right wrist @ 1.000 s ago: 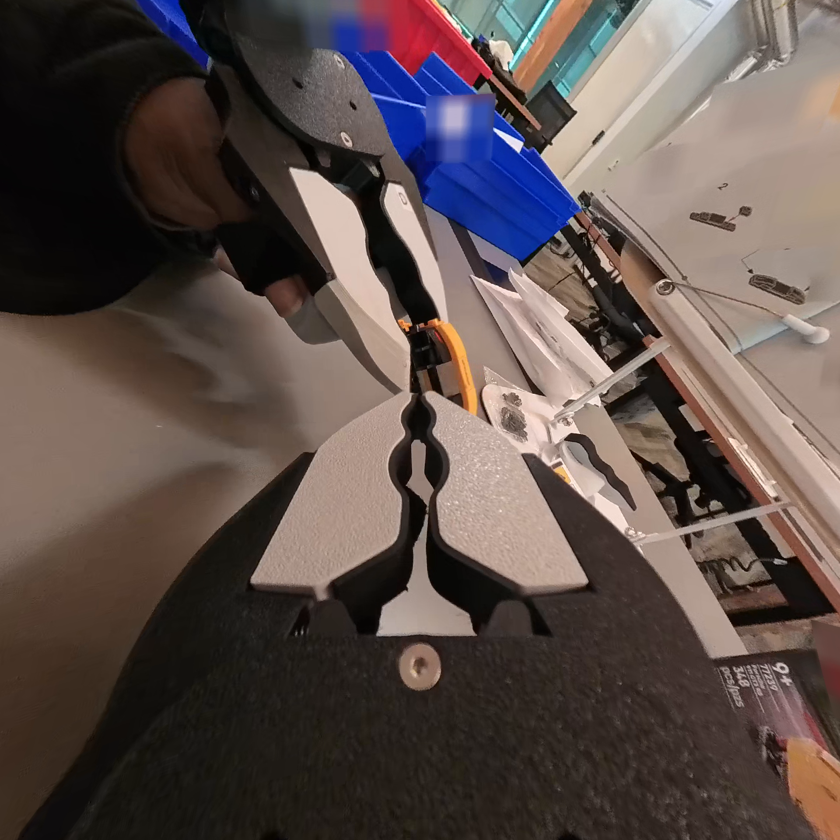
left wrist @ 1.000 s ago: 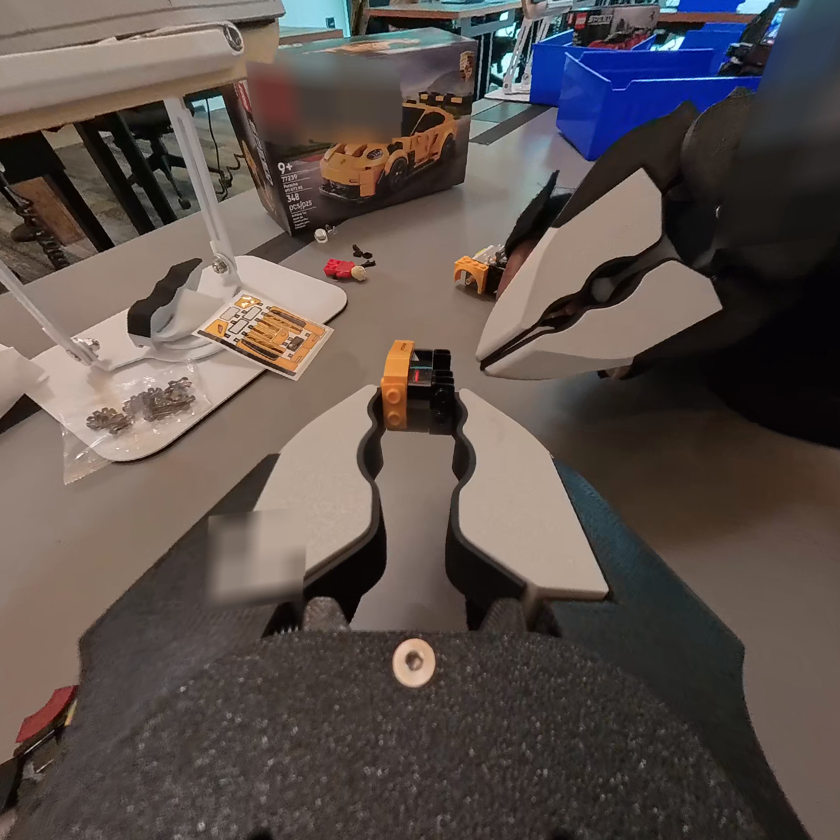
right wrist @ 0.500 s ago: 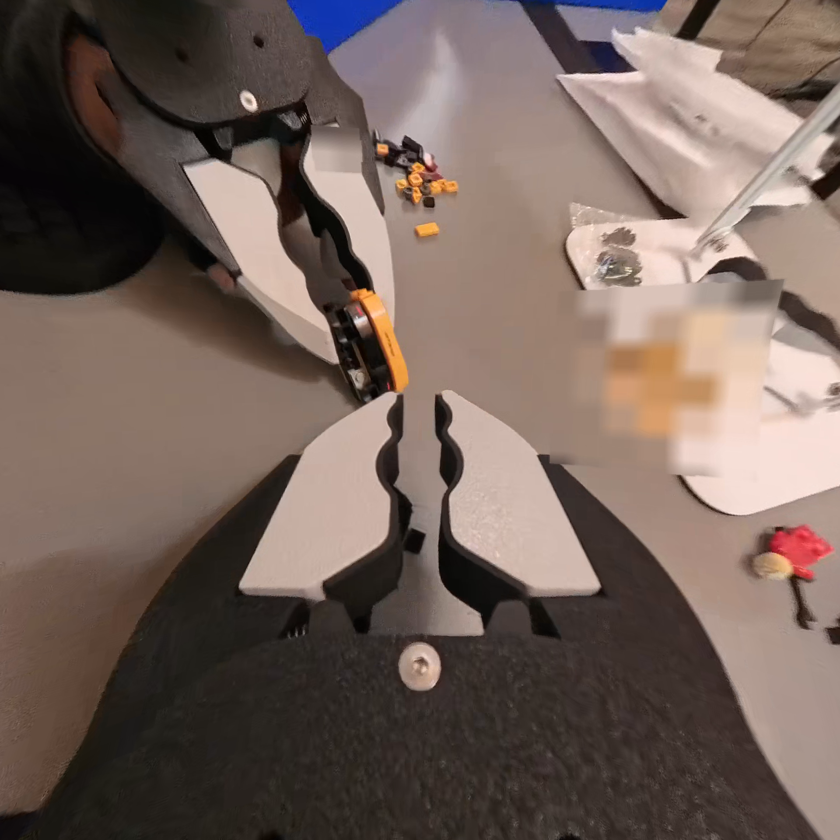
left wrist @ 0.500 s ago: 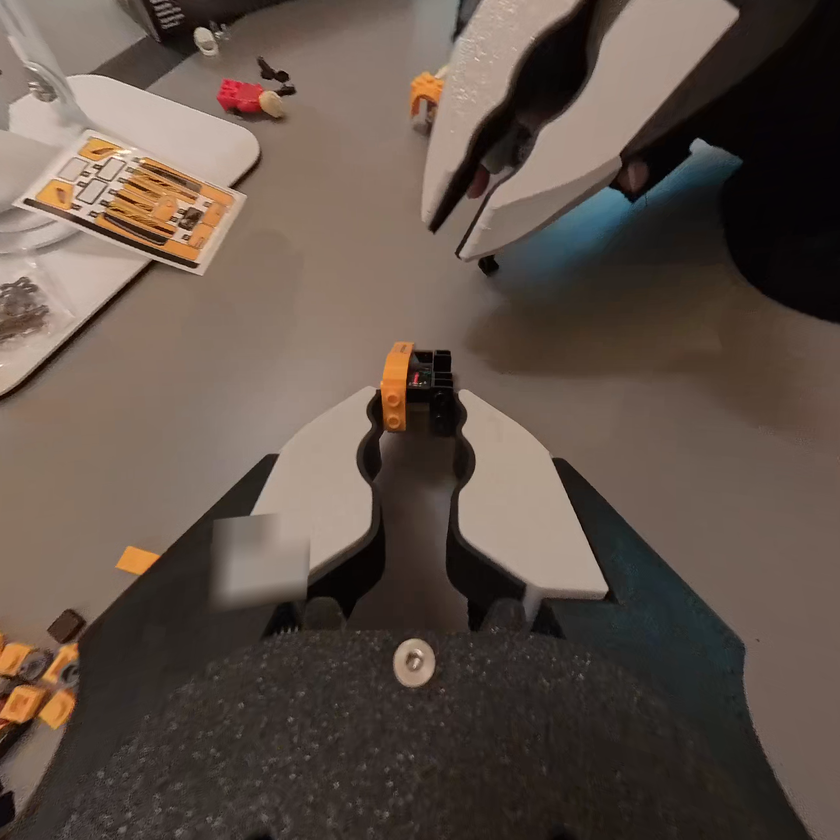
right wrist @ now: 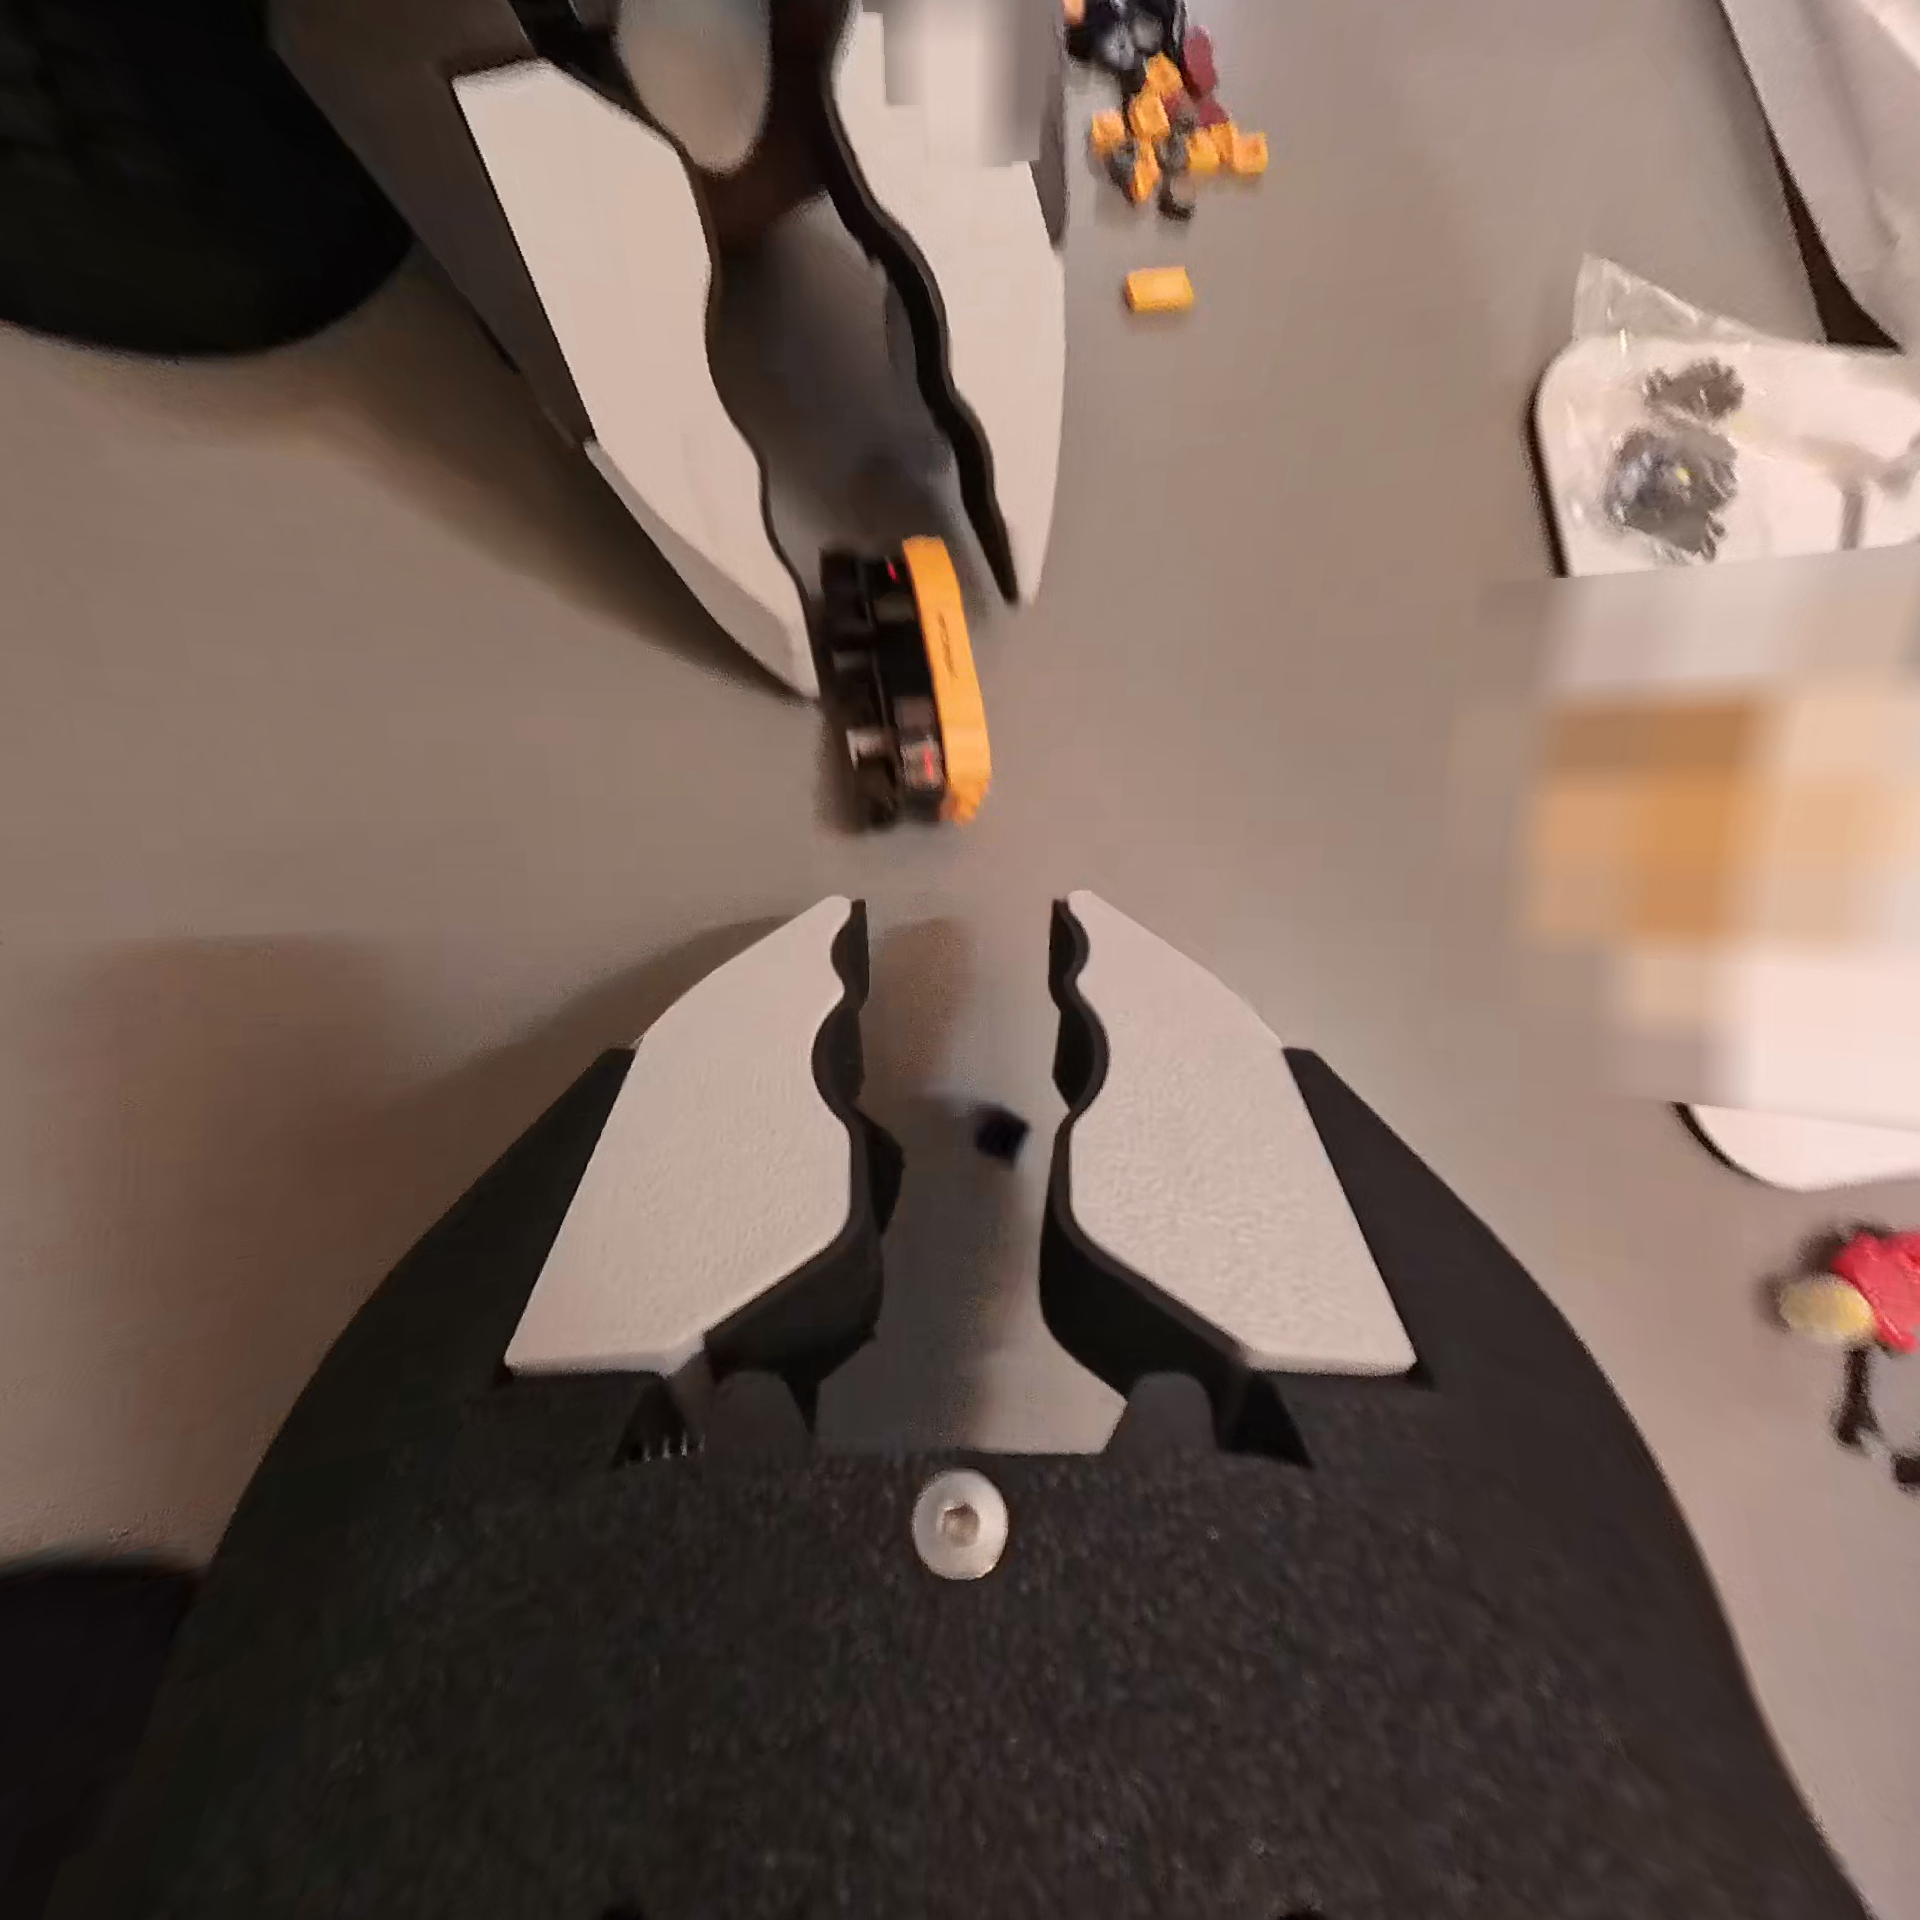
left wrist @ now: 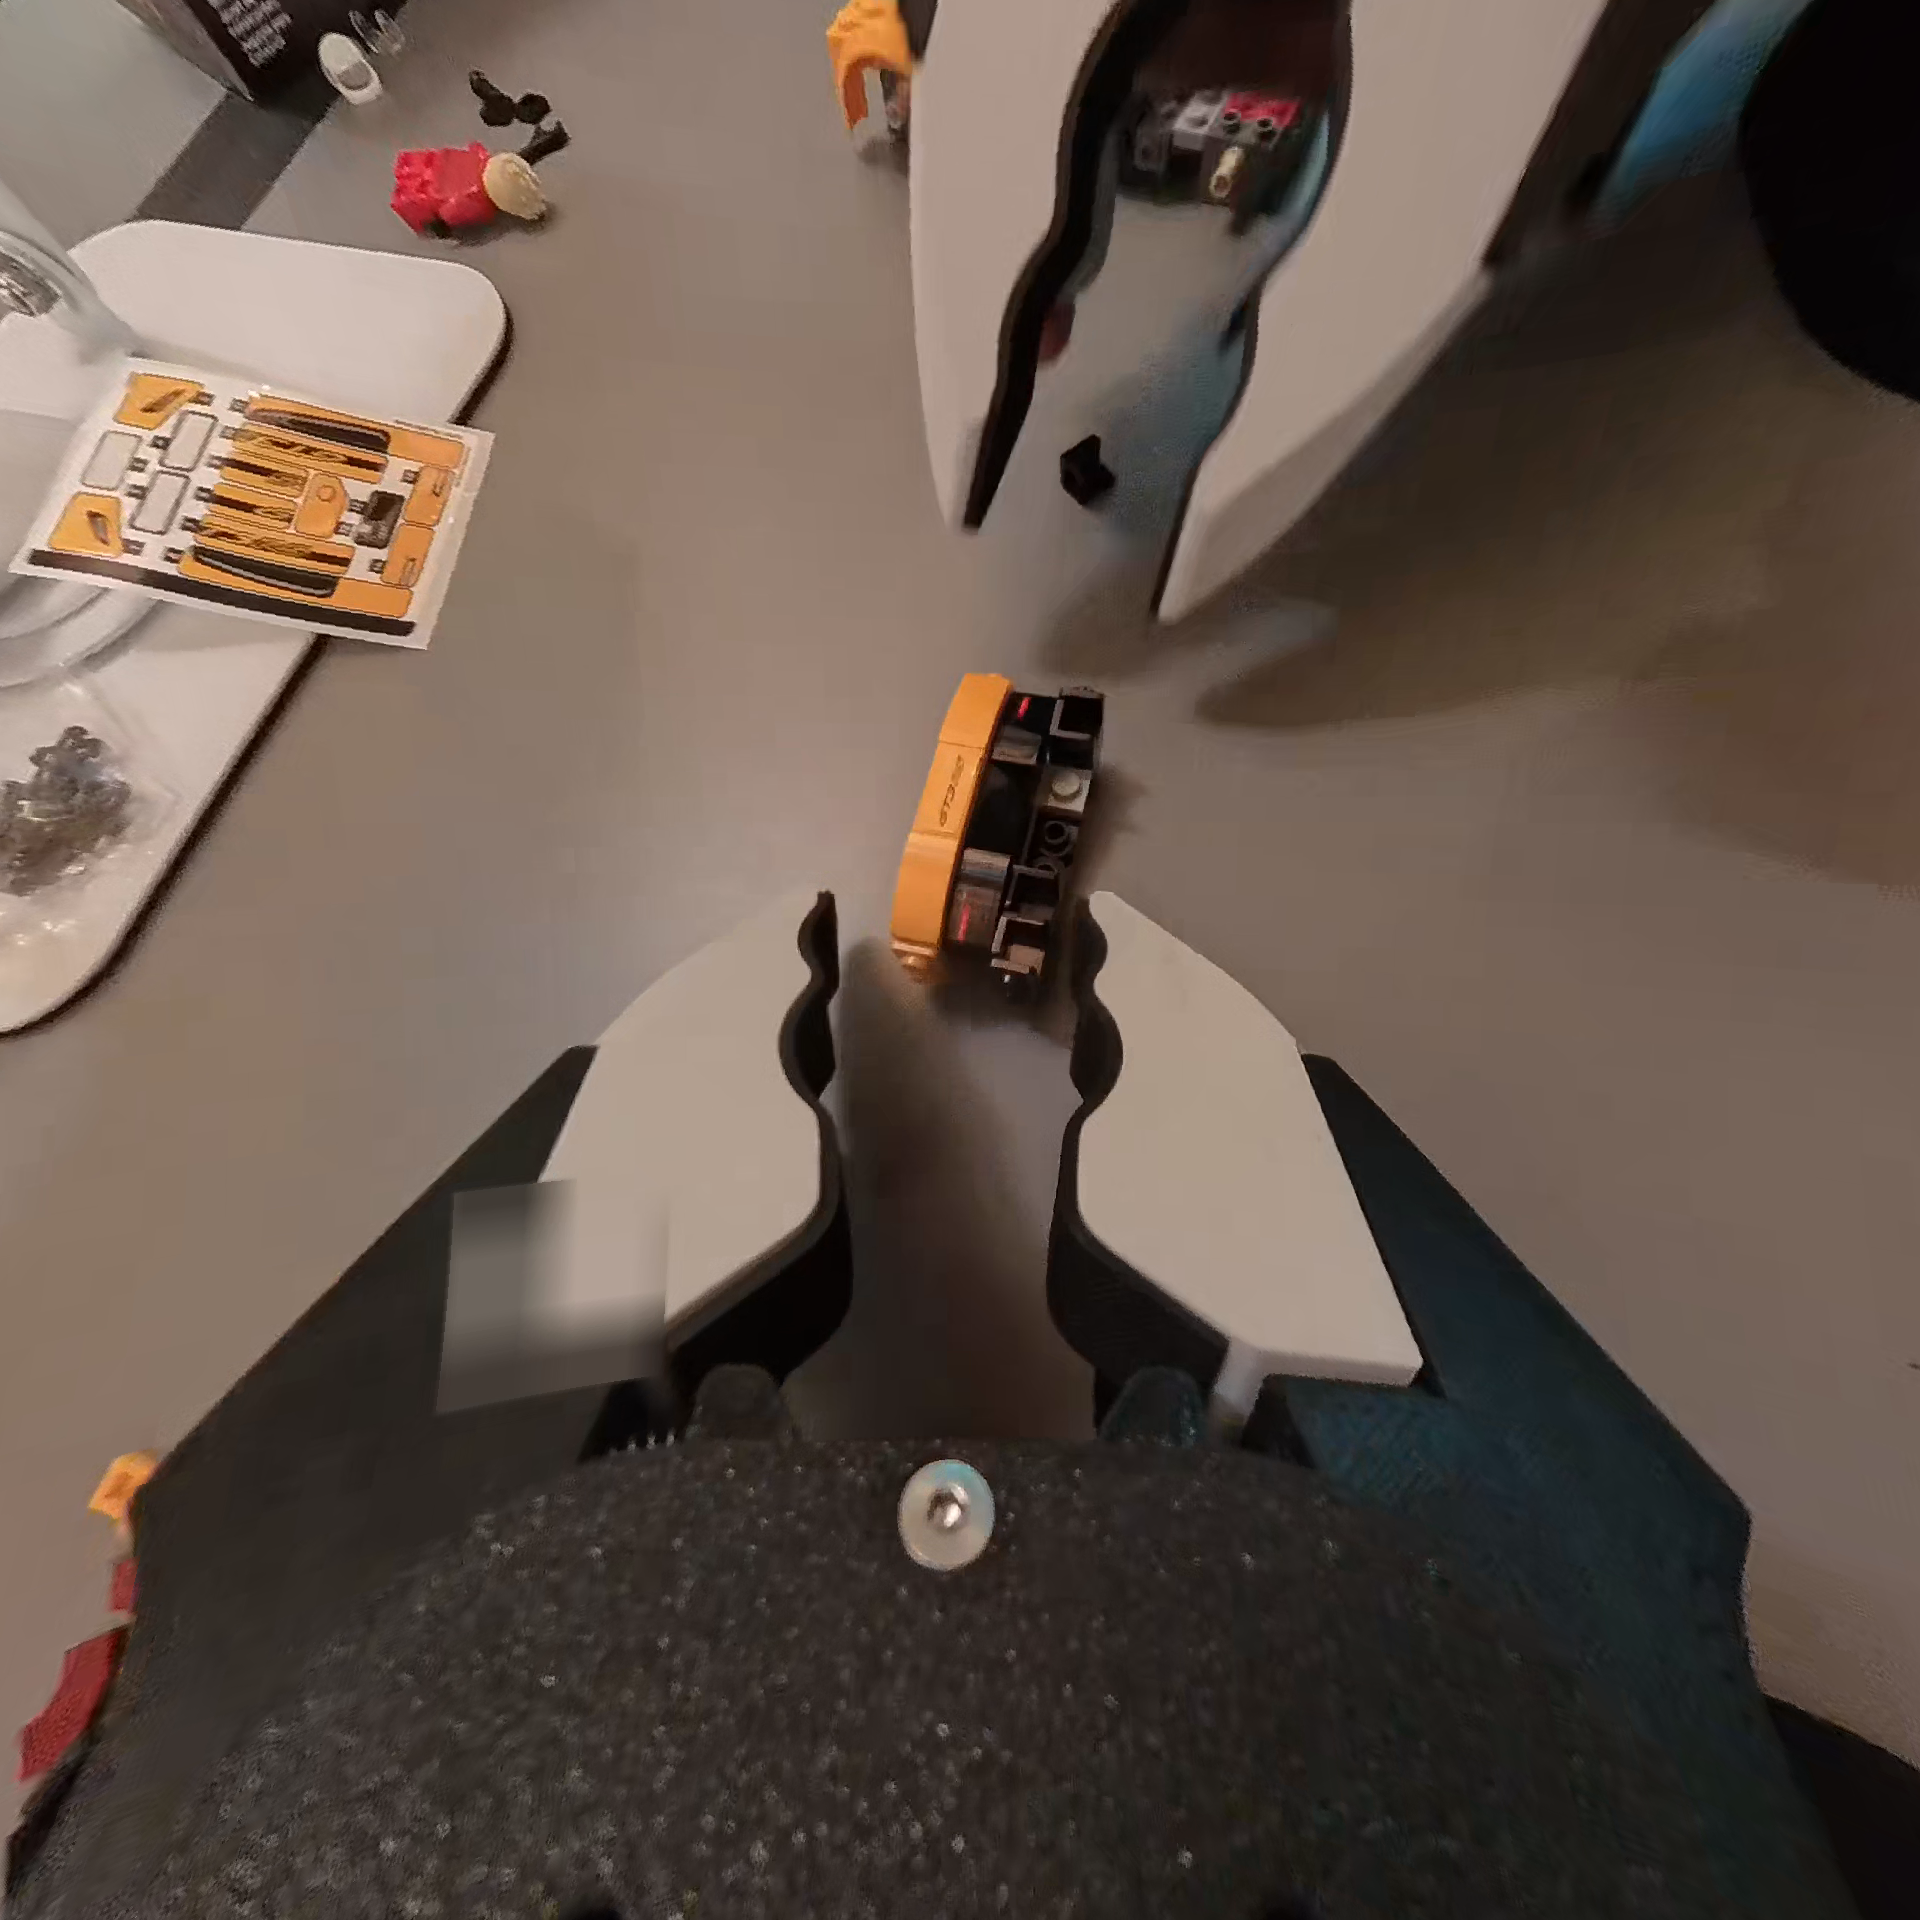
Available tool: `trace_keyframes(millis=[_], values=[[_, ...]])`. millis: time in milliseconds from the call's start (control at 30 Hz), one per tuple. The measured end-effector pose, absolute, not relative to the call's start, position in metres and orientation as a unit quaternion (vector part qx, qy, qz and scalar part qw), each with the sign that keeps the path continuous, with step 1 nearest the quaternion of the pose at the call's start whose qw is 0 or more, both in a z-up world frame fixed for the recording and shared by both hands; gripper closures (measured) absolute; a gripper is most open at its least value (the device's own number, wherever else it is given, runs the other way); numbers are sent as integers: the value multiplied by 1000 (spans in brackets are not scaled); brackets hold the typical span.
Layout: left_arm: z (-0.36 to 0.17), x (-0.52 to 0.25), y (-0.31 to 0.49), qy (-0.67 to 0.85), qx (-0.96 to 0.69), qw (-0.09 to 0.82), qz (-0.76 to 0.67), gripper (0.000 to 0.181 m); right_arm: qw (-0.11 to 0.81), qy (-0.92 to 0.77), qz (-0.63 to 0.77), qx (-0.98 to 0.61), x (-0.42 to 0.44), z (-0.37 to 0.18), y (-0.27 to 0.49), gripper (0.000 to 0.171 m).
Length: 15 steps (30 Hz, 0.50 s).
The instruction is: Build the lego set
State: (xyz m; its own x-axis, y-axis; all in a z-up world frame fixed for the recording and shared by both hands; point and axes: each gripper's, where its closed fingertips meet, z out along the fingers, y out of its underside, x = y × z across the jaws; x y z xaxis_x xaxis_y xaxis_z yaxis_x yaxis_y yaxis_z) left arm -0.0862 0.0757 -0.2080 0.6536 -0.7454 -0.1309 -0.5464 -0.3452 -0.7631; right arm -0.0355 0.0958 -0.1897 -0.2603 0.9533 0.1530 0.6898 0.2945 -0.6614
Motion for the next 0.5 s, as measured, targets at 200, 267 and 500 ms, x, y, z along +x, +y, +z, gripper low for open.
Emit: trace_keyframes(millis=[200, 267, 500], values=[[-203, -87, 79, 416, -794, 435, -88, 140, 224, -767, 177, -575, 4, -198, 118, 144], [-195, -86, 79, 418, -782, 455, -86, 142, 216, -767, 165, -581, 2, -208, 119, 146], [-170, -80, 78, 404, -753, 507, -115, 156, 202, -763, 191, -583, -3, -210, 109, 163]])
